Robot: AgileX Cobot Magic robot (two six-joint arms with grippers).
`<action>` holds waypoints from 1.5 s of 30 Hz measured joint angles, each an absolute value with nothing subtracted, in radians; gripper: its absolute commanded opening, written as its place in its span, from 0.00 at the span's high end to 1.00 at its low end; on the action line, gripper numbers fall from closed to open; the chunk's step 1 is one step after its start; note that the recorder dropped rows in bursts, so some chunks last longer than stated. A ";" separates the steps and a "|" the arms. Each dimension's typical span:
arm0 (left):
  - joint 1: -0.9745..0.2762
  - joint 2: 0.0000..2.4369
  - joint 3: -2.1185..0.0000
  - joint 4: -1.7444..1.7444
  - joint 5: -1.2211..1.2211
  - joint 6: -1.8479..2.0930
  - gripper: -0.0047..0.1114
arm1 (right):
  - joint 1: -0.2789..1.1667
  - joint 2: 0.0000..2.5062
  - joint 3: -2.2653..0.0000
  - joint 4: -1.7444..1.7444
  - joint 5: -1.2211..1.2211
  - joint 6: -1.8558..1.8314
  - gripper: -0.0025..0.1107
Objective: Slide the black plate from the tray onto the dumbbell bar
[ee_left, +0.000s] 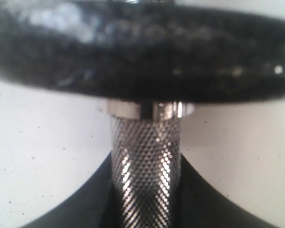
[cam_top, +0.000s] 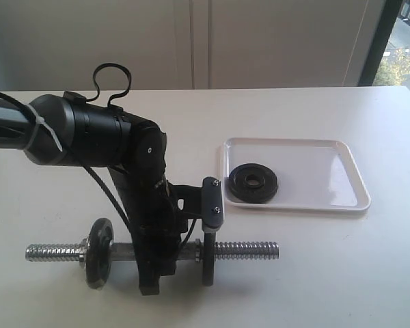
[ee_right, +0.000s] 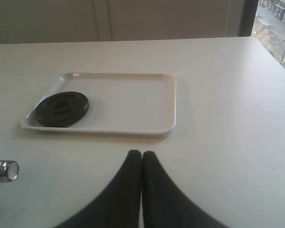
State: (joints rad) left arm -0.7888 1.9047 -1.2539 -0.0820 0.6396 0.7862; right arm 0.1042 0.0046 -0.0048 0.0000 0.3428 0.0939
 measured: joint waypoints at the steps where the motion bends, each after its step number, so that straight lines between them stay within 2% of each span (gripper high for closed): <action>1: -0.789 1.905 -1.254 -0.087 0.640 0.786 0.84 | 0.104 0.005 -0.005 0.000 0.343 0.094 0.98; 3: -0.789 1.905 -1.254 -0.087 0.640 0.786 0.94 | 0.104 0.005 -0.005 0.000 0.343 0.094 0.98; 4: -0.789 1.905 -1.254 -0.087 0.640 0.784 0.96 | 0.104 0.005 -0.005 0.000 0.343 0.094 0.98; 45: -0.768 1.832 -1.228 -0.092 0.607 0.667 0.96 | 0.104 0.005 -0.005 0.000 0.343 0.105 0.98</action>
State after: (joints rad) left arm -0.7677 1.8321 -1.2285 -0.0923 0.6065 0.6668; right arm 0.1042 0.0046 -0.0048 0.0000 0.3428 0.1050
